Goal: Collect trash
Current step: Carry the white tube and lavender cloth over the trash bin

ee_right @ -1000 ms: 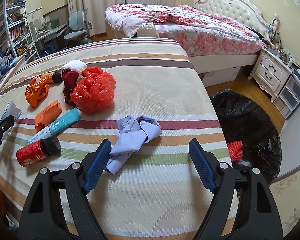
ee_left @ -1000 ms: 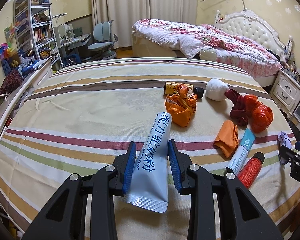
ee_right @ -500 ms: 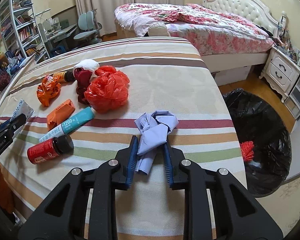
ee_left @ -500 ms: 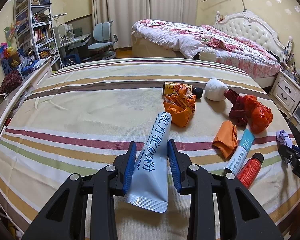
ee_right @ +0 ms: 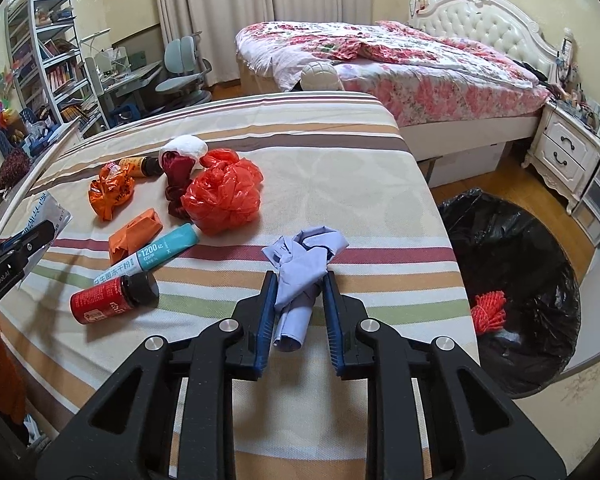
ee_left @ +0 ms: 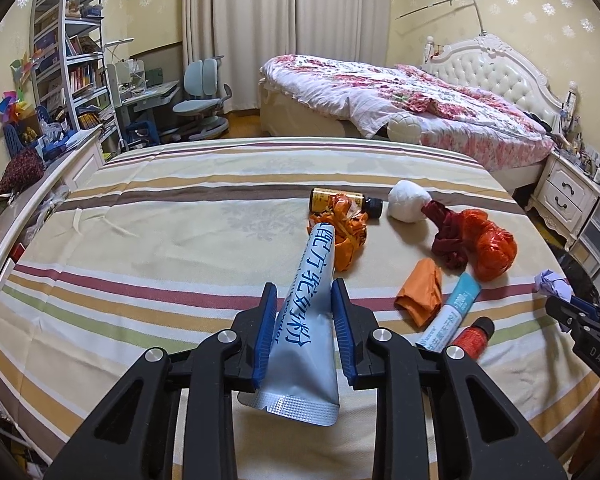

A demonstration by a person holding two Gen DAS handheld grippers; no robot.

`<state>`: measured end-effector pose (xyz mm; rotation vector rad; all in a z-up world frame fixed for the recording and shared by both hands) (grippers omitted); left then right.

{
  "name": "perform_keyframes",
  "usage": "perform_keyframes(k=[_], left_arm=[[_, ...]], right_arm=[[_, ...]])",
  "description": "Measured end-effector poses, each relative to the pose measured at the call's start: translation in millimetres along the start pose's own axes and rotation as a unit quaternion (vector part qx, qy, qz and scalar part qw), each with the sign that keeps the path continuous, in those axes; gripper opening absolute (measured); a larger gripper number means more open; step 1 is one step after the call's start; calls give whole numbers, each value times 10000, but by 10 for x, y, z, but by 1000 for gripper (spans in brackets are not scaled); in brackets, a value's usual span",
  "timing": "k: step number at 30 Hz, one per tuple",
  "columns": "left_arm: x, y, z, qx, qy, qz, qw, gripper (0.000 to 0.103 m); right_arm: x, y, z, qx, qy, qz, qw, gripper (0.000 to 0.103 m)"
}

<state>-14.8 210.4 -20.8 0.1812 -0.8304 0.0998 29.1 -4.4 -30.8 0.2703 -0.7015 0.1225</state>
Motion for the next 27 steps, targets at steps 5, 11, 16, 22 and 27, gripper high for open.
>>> perform_keyframes(k=[5,11,16,22,27], left_arm=[[67,-75,75,-66,-90,-6,9999,27],[158,-219,166,-249,-243,-65,9994,26],[252,-463,215,-446,-363,-246,9980,26],[368,-964,223,-846,-504,-608,9933,26],[496,-1440,166,-1225,-598,-923,9863,26]], right_arm=[[-2,-34,75,25,-103,-23,9999,23],[43,-106,205,50,-294,-58,9995,23],[111,-254,324,-49,-481,-124,9988,23],[198,-590,447,-411,-690,-271,9964,23],[253,-956,459,-709,-737,-496,9935,23]])
Point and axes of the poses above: each gripper's, at about its wrist camera, not at the fingertips, and z roughly against the way its jaws point, y to its left, x to its top, the point moved 1 cm from there along -z, roughly the way its jaws point, and after that the axes turned 10 degrees about -z, right-handed, at the moved point
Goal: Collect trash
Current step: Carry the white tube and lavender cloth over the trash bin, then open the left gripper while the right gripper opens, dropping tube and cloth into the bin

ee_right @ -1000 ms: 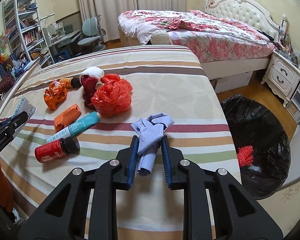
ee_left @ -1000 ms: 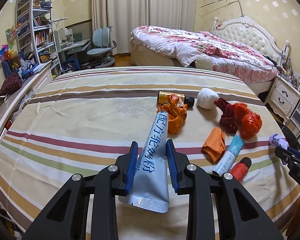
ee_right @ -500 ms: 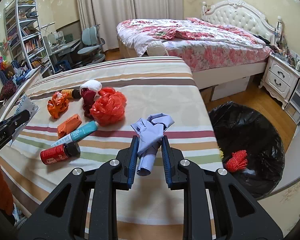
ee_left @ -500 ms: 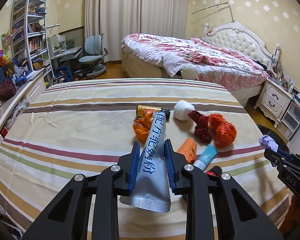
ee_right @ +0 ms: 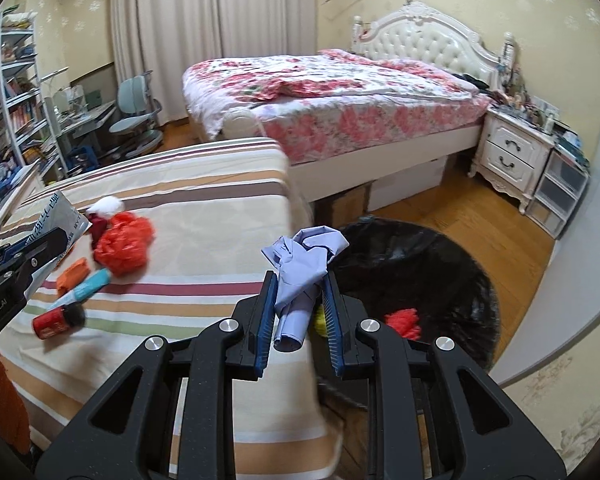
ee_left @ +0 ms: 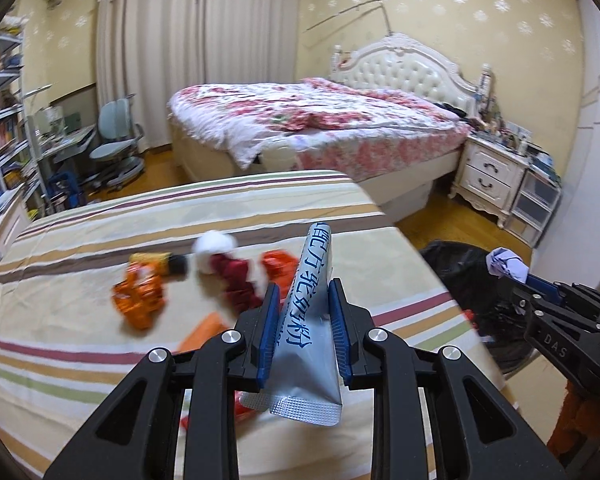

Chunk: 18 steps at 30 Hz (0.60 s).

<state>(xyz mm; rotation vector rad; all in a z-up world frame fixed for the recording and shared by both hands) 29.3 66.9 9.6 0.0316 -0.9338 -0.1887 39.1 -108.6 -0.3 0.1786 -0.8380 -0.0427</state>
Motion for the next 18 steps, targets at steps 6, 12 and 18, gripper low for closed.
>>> perform_keyframes(k=[6,12,18], left_arm=[[239,-507,-282,-358,-35,-380,9986,26],[351,-878,-526,-548,25,-630,9965,26],[406,-1141,-808,-610,201,-810,9946,26]], right_arm=[[91,-429,-103,-305,-36,-321,9990,23],[160,-734,-227,-533,-56,-555,9970,23],[161,-967,-363,-648,25,-788,9948,23]])
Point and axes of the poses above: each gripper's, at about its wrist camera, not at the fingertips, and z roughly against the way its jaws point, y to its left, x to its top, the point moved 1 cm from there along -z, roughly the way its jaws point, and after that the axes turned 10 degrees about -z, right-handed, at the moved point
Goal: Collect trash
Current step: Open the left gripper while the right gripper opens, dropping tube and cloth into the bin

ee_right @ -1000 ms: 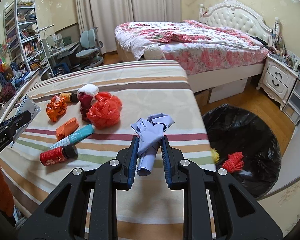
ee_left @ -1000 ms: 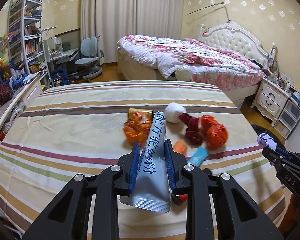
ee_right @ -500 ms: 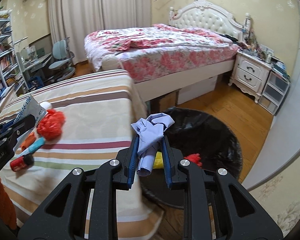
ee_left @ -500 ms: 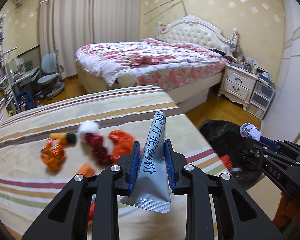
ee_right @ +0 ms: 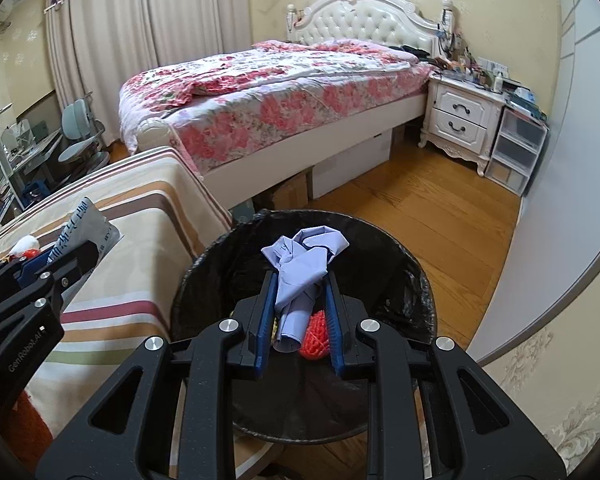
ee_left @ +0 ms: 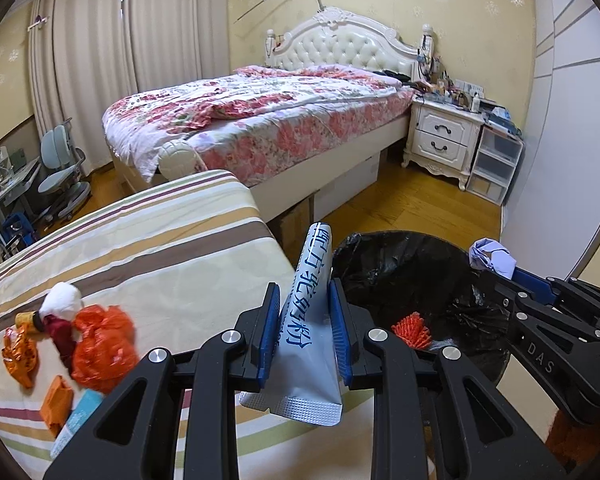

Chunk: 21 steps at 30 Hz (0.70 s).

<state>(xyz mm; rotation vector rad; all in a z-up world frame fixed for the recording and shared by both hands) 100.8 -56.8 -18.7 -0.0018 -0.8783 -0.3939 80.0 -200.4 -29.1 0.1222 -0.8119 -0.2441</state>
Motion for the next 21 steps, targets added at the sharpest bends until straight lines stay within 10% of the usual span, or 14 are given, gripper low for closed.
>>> perform_keyframes(k=[13,21], left_arm=[[166,-242,-342,-74,177,-327,9993,27],[106,-143,-370,24,309,-83,9995,60]], right_arm=[[67,-154,-207,-107,43,-241,9996,25],[69,-237,-222,-252,34,-325,9991,40]])
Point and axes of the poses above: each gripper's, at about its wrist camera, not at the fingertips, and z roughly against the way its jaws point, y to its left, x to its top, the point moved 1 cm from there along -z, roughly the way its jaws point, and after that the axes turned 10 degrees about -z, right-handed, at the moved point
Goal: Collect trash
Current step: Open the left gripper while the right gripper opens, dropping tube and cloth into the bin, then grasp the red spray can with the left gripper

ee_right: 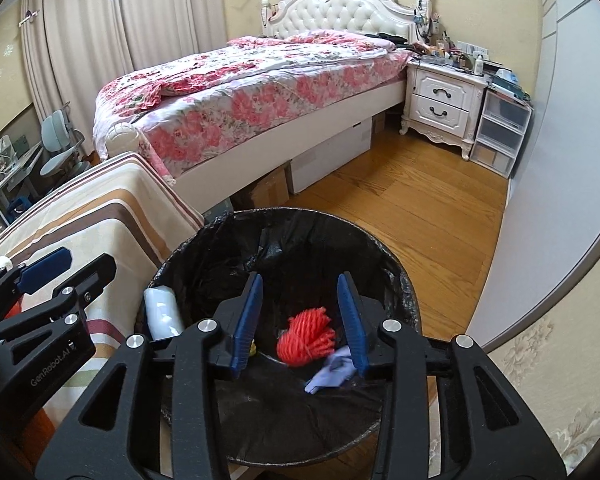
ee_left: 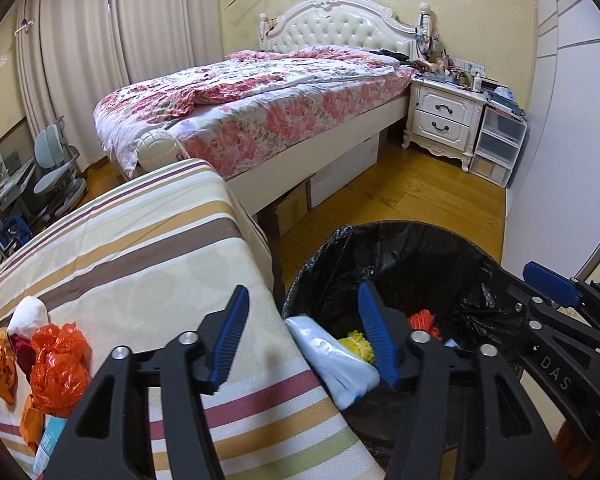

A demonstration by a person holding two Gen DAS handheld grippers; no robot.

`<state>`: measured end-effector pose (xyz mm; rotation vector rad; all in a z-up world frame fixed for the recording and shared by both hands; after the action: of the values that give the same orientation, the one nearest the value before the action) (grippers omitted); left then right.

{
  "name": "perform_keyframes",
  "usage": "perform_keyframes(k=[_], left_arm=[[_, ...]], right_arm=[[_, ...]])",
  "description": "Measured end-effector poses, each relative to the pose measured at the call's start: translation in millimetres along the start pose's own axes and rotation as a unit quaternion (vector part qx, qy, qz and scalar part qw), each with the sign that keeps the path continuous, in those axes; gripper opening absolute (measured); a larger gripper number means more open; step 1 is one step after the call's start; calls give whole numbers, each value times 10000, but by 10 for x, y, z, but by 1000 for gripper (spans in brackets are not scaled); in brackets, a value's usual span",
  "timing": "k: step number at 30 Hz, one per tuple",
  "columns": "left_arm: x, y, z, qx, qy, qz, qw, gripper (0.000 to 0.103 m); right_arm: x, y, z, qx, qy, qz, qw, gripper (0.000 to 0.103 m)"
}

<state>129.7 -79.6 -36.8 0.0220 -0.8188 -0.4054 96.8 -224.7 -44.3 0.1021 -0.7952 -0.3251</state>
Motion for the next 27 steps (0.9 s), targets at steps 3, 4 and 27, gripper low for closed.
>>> perform_keyframes(k=[3,4,27], left_arm=[[-34,42,35,45,8,54,10000,62],[-43,52,44,68,6,62,10000,63],[-675,695,788,741,68,368,9965,70]], right_arm=[[-3,-15,27,-72,-33,-11,10000,45],[-2,-24,38,-80,-39,-16,10000,47],[-356,423,542,390,9,340,9987,69]])
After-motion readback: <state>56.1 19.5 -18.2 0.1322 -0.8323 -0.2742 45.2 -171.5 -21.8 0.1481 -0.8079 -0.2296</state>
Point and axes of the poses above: each gripper's, at about its wrist camera, not at the fingertips, and z roughly against the way its jaws point, y to its left, x to its top, the point moved 1 cm from there along -z, roughly the way its jaws point, and after that the axes turned 10 degrees about -z, right-handed, at the moved point
